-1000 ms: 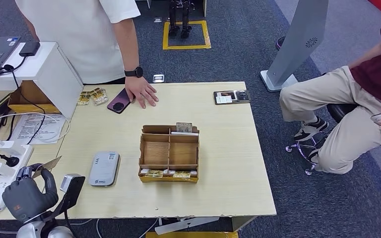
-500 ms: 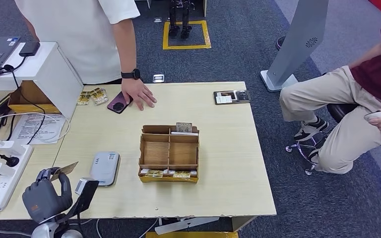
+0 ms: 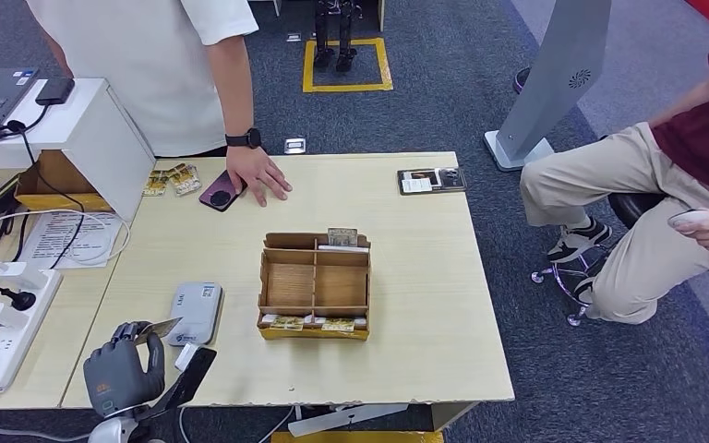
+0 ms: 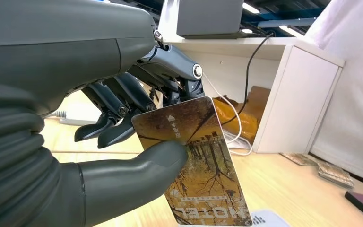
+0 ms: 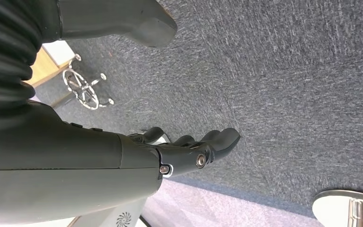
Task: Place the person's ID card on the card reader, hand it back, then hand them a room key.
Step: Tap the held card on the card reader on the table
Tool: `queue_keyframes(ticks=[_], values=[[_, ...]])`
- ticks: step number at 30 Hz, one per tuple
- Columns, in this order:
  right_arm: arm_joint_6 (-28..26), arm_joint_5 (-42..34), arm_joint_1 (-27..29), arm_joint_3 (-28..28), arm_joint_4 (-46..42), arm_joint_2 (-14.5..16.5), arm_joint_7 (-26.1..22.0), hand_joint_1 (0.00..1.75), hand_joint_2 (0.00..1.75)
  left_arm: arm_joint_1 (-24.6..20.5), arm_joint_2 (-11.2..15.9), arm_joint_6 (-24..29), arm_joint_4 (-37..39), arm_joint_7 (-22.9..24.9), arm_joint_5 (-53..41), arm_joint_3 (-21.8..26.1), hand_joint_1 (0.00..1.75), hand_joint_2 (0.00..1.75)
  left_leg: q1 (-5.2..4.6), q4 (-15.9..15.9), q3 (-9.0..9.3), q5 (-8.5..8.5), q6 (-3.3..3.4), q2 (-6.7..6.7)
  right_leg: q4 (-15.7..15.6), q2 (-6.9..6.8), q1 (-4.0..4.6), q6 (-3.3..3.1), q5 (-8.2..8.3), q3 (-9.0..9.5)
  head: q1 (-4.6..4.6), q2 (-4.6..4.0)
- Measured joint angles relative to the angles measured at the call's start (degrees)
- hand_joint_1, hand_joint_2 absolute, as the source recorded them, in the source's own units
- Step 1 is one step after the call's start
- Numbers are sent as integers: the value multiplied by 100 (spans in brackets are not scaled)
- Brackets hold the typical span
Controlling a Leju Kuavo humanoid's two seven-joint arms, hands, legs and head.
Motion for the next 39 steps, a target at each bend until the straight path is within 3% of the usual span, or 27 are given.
queue_keyframes(ticks=[6, 12, 26, 39], values=[[0, -11, 0, 0, 0, -6, -1, 0, 175, 11, 78, 0, 98, 149, -70, -107, 175, 175, 0, 0, 0, 0, 0, 0, 0, 0, 0, 0, 0, 0, 0, 0], [8, -57, 1, 0, 0, -9, -4, 0, 175, 8, 356, 8, 301, 675, -304, -488, 175, 175, 0, 0, 1, 0, 0, 0, 0, -1, 0, 0, 0, 1, -1, 0], [34, -75, 5, 8, 0, -16, -10, 0, 175, -149, 878, 7, 1075, 1381, -442, -1360, 175, 175, -1, -1, 6, 0, 0, -1, 0, -3, -1, 0, 0, 8, 0, 0], [90, -87, 6, 25, 0, -21, -60, 0, 175, -302, 1130, -32, 1422, 1679, -561, -1779, 175, 175, 0, -3, 10, 1, 0, 0, 3, -3, 0, 0, -1, 10, 0, 0]])
